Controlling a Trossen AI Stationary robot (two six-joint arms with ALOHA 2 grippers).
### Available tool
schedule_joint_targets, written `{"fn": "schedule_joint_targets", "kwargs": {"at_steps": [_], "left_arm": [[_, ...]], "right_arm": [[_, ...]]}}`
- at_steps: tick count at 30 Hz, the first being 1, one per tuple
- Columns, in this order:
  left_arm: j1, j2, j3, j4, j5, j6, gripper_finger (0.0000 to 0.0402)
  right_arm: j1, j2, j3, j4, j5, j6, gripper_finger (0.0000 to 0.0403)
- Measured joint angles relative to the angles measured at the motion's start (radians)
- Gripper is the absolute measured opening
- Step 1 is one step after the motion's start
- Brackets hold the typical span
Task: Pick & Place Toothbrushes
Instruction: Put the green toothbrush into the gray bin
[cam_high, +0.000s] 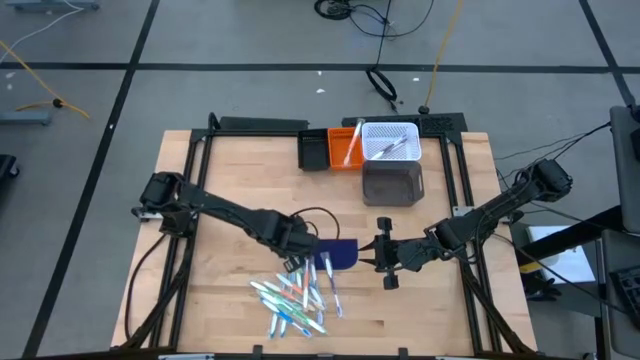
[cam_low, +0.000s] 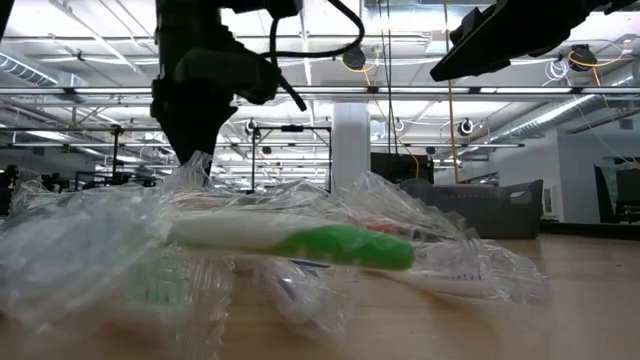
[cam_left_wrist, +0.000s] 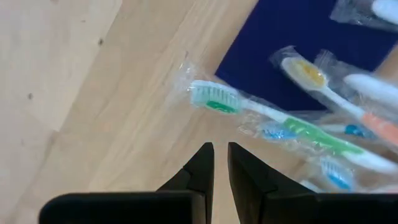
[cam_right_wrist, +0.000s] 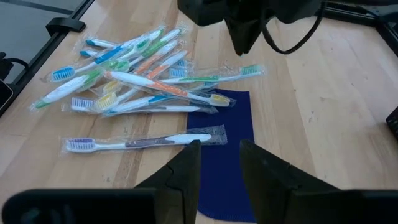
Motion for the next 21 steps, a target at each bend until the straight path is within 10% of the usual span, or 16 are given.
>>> {"fn": "schedule_joint_targets", "kwargs": {"at_steps": [21], "left_arm": [[-0.038, -0.001, -0.038, 0.162, 0.033, -0.233, 0.0047]], "right_arm": [[0.000, 0.000, 0.000, 0.000, -0.001, -0.015, 0.0102]]}}
